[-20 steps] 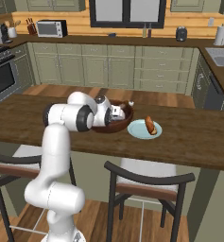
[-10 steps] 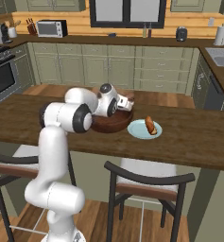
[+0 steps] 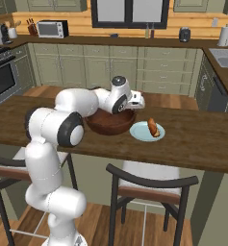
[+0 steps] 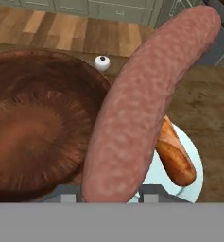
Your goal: Place one bun and one sausage from the bowl on each plate.
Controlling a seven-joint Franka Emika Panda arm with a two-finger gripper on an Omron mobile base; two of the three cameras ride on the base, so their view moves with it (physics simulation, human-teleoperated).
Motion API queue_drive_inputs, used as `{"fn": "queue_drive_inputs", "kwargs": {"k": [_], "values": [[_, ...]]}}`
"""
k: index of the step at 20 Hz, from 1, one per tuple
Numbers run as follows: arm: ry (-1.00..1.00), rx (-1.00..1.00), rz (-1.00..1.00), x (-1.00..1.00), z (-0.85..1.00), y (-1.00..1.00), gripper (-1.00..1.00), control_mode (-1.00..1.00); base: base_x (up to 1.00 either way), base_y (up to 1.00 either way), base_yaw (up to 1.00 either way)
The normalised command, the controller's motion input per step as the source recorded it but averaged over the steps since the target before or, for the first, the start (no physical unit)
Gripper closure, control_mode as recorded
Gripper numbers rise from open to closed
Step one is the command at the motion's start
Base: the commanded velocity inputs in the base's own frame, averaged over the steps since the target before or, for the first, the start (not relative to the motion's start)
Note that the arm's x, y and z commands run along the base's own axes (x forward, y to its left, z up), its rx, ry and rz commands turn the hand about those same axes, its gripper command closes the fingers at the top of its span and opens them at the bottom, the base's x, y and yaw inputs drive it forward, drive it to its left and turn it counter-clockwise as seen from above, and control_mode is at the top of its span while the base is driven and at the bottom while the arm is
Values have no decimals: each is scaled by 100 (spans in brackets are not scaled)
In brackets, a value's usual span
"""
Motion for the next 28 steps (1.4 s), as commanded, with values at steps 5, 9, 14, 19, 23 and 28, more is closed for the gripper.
{"fn": "queue_drive_inputs", "kwargs": {"k": [5,9,14,19,23,28], "values": [[22,-17,44,-82,-1,-56,100,-100,0,0,0],[27,-14,46,-41,-17,-69,100,-100,0,0,0],[22,-12,51,23,-56,-49,100,-100,0,0,0],[14,-7,54,76,-70,-14,100,-100,0,0,0],[19,-11,41,68,-65,-6,100,-100,0,0,0],[17,-12,21,38,-33,-6,100,-100,0,0,0]]}}
